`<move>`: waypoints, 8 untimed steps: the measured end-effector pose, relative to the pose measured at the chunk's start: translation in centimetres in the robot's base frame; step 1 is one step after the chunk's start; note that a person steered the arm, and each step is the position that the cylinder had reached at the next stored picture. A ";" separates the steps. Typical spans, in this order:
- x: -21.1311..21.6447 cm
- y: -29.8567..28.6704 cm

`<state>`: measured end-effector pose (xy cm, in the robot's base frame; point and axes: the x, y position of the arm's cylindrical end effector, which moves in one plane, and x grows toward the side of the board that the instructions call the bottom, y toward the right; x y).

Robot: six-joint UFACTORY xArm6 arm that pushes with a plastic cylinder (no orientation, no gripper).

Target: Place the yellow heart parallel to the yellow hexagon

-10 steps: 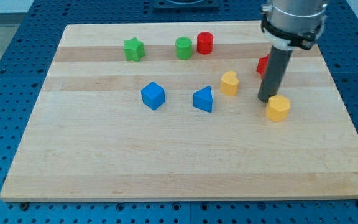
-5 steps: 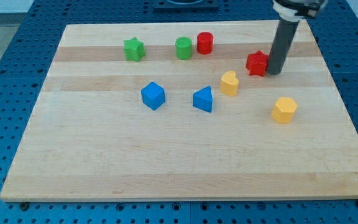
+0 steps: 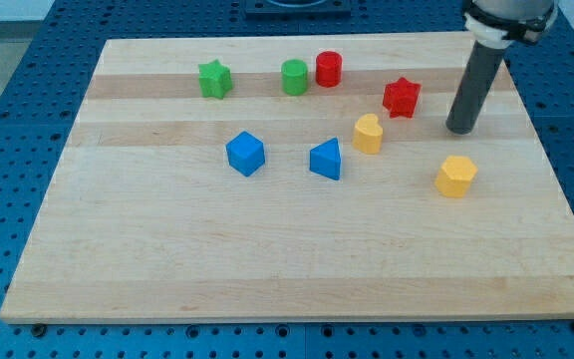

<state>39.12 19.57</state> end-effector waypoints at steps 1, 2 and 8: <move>2.2 -1.0; 2.8 -3.3; -8.1 -10.1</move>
<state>31.01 9.51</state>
